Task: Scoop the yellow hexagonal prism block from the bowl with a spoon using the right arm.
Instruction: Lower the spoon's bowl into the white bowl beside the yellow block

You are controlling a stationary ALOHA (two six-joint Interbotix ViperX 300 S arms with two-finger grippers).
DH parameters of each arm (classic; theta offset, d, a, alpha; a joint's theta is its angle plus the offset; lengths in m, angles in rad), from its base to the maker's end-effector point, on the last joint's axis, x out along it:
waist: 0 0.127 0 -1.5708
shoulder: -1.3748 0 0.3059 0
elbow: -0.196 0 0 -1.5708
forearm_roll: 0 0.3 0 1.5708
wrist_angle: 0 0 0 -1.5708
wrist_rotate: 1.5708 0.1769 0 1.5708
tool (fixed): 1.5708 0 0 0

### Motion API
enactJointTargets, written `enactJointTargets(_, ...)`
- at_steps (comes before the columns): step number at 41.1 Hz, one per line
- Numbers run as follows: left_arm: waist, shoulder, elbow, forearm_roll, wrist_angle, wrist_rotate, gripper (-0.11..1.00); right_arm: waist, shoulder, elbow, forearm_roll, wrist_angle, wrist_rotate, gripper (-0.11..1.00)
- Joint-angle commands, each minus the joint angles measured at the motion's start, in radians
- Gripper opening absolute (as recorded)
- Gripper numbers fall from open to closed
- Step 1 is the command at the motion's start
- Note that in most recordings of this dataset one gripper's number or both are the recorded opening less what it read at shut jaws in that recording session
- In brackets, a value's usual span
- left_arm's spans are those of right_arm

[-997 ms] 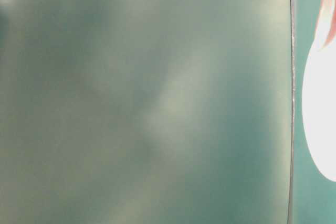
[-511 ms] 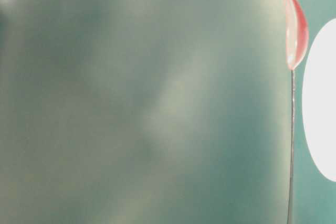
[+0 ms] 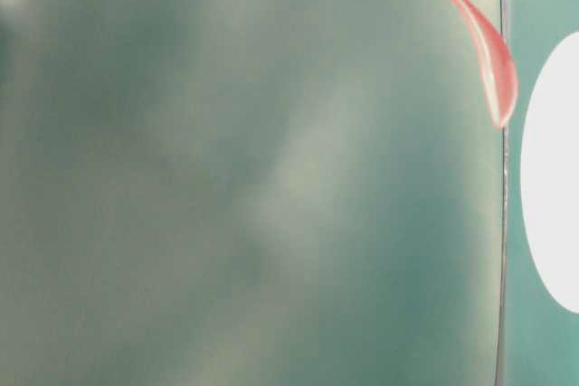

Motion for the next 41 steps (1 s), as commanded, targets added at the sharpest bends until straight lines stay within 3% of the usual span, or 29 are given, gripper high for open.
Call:
enactJointTargets(1, 0.0, 0.006, -0.023, 0.003, 0.0, -0.002, 0.06, -0.017, 0.015, -0.064, 0.0, 0.057, 0.006, 0.25)
enactJointTargets(9, 0.0, 0.008, -0.023, 0.003, 0.0, 0.0, 0.06, -0.044, 0.103, -0.15, -0.006, 0.184, 0.006, 0.25)
enactJointTargets(28, 0.0, 0.008, -0.023, 0.003, 0.005, 0.0, 0.06, -0.049, 0.29, -0.345, -0.054, 0.341, 0.008, 0.25)
enactJointTargets(41, 0.002, 0.008, -0.023, 0.003, 0.006, 0.0, 0.06, -0.049, 0.365, -0.38, -0.077, 0.367, 0.011, 0.25)
